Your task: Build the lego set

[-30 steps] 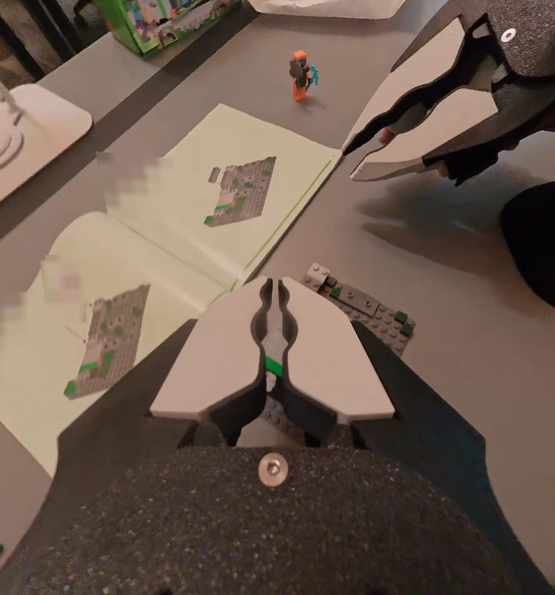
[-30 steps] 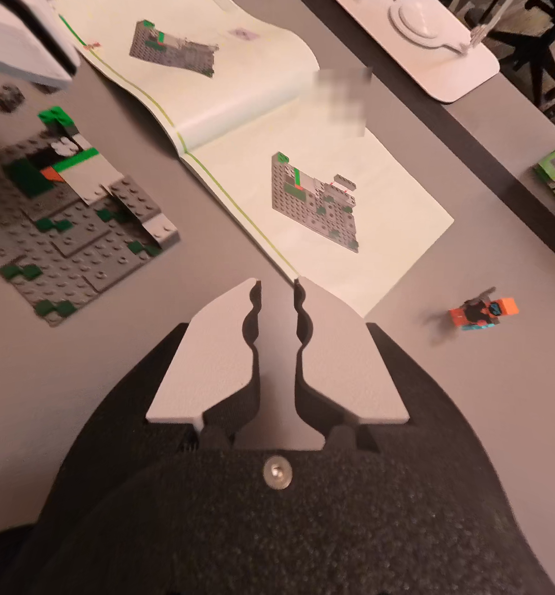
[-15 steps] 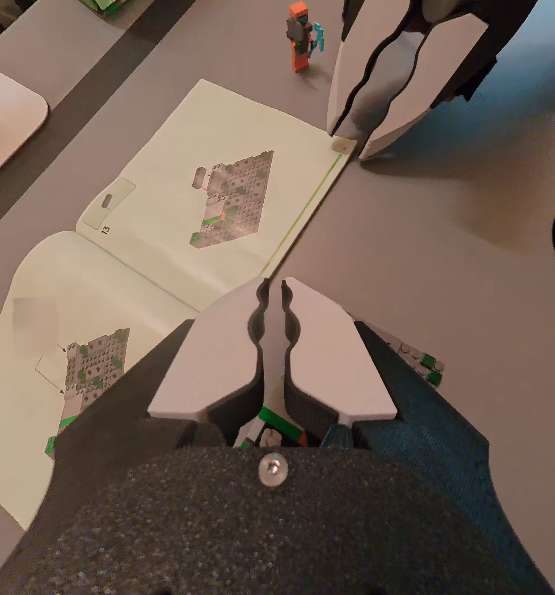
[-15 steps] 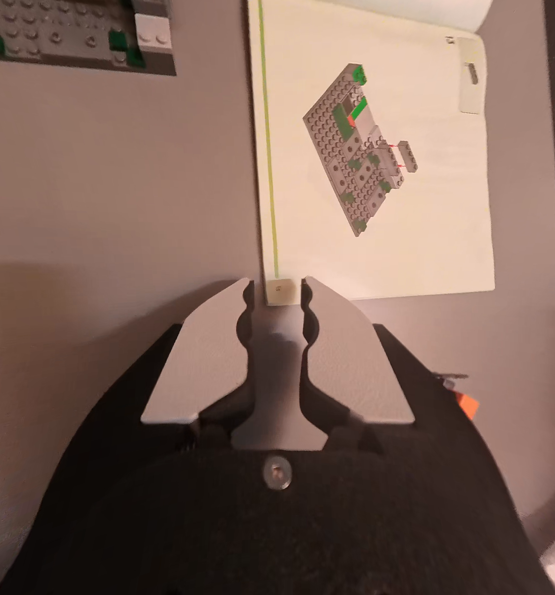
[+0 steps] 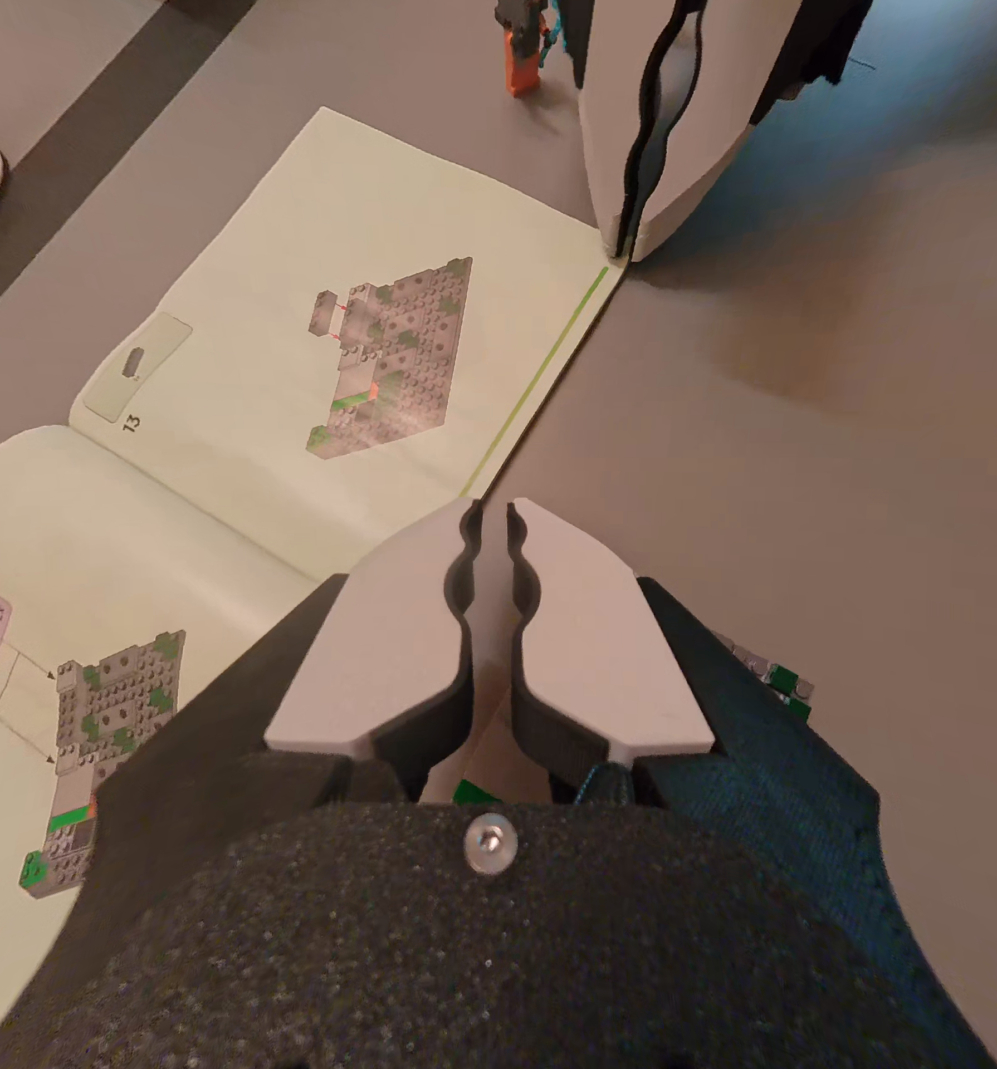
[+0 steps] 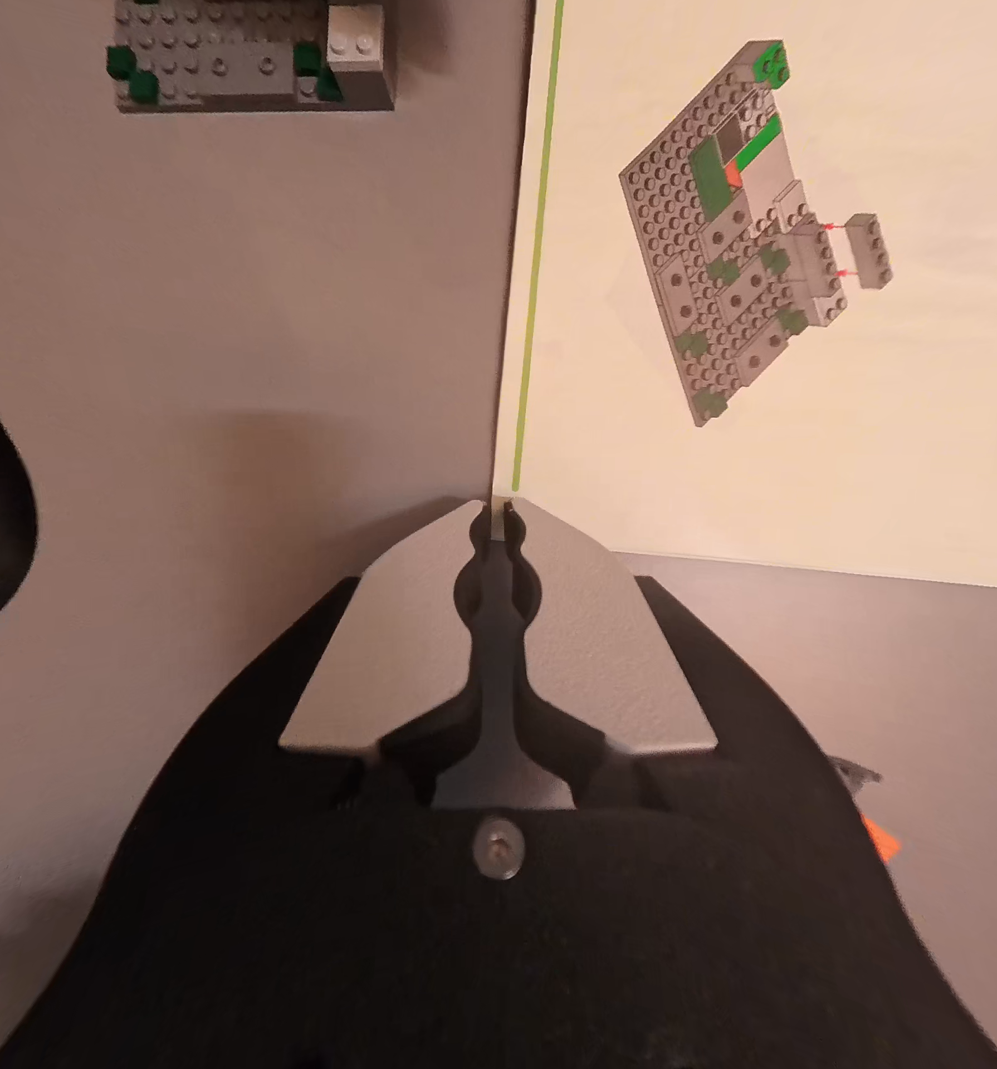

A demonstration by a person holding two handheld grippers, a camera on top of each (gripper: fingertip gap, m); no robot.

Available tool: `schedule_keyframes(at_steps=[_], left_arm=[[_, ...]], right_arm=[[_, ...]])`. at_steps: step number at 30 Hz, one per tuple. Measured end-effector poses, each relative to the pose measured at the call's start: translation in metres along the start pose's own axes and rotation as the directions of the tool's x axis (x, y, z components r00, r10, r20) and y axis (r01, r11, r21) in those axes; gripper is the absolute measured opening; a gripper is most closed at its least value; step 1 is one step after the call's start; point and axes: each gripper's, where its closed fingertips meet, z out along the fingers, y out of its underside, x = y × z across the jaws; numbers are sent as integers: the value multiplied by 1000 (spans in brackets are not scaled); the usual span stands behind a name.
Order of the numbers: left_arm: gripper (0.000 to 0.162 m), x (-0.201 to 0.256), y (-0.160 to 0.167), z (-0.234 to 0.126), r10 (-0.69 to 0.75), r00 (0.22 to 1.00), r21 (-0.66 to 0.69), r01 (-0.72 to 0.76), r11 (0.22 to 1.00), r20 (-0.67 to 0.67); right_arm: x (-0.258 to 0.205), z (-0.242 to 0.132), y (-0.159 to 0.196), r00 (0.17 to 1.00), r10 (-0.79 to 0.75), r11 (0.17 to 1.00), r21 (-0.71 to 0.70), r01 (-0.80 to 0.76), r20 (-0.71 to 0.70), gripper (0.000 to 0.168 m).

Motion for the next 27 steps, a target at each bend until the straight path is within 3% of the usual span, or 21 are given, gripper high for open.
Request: schedule_keyframes(at_steps=[10,19,27], left_arm=[[8,4,0,3,6,999,9,-6,1000,-32],[9,6,-4,2,21,998,22,-20,1000,-66],[10,8,-9,4,47,996,29,-45,999,-76]], right_arm=[[-3,0,-2,957,175,984,-80,-160,230,0],[-4,-2,-4,881,314,947,-185,-264,354,0],[-6,-9,-12,853,335,941,-191,-281,399,0]])
